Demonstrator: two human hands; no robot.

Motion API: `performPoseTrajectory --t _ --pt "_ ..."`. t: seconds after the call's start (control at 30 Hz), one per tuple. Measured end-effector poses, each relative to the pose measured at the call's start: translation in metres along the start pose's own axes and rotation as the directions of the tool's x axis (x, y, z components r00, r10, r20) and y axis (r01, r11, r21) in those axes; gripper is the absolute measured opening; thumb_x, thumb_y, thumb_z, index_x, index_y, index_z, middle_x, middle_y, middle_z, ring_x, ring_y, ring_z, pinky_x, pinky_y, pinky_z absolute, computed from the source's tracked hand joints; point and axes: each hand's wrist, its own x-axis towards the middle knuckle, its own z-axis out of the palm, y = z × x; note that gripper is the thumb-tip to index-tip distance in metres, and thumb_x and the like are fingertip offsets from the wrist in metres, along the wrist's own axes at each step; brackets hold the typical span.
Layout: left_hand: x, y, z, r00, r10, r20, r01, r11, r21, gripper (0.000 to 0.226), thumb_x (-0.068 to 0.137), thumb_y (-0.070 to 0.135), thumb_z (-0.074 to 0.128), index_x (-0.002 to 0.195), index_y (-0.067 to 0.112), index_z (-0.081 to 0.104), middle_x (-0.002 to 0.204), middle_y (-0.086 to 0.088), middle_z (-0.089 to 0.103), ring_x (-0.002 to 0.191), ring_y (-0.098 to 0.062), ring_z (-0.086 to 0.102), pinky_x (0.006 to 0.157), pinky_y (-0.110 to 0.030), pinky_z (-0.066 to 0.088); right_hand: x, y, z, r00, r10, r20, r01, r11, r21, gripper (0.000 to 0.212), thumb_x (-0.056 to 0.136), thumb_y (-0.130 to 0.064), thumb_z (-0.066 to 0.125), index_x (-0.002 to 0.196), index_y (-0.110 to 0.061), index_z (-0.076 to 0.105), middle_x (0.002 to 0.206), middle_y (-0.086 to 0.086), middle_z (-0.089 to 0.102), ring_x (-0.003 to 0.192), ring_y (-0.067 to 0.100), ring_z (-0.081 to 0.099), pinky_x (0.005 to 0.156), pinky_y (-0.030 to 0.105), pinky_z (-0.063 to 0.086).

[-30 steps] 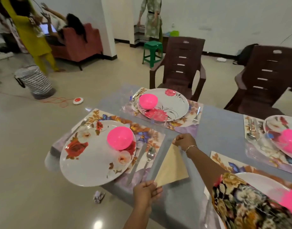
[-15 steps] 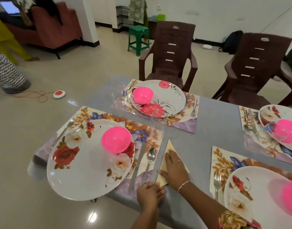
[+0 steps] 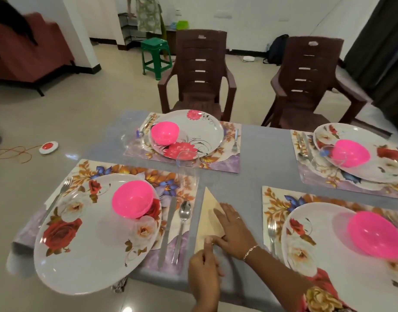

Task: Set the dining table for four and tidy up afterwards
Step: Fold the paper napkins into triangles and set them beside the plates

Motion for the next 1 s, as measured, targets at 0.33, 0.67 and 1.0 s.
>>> performPoseTrajectory --t 0.33,0.67,1.0 --pt "-0.081 0.013 0.148 0.912 0.323 0.253 -0.330 0.944 -0.017 0.037 0.097 0.018 0.048 0.063 0.010 0.058 0.056 -0.007 0.060 0.058 -0.024 0.057 0.061 -0.039 0.048 -0.183 0.143 -0.052 0.911 0.086 -0.403 -0.084 0.996 0.021 0.040 0.083 -0.045 0.046 0.118 -0.026 0.050 0.118 0.003 0.057 0.109 0.015 0.048 0.086 0.026 0.048" --pt "-0.261 -0.012 0.364 0.680 0.345 0.646 -0.424 0.905 -0.037 0.038 0.096 0.008 0.046 0.060 0.007 0.058 0.044 -0.001 0.057 0.038 -0.012 0.046 0.039 -0.019 0.034 -0.435 0.316 -0.078 0.693 0.392 -0.605 -0.457 0.888 0.051 0.031 0.081 -0.048 0.049 0.108 -0.033 0.049 0.108 -0.007 0.055 0.096 0.008 0.053 0.078 0.018 0.044" --pt "-0.383 -0.019 0.550 0.520 0.271 0.810 -0.423 0.906 -0.031 0.037 0.098 0.012 0.046 0.063 0.004 0.056 0.051 -0.009 0.054 0.034 -0.009 0.043 0.032 -0.013 0.029 -0.592 0.459 -0.116 0.419 0.580 -0.699 -0.679 0.711 0.182 0.026 0.079 -0.047 0.049 0.100 -0.032 0.054 0.092 -0.013 0.055 0.085 0.001 0.048 0.074 0.014 0.038"
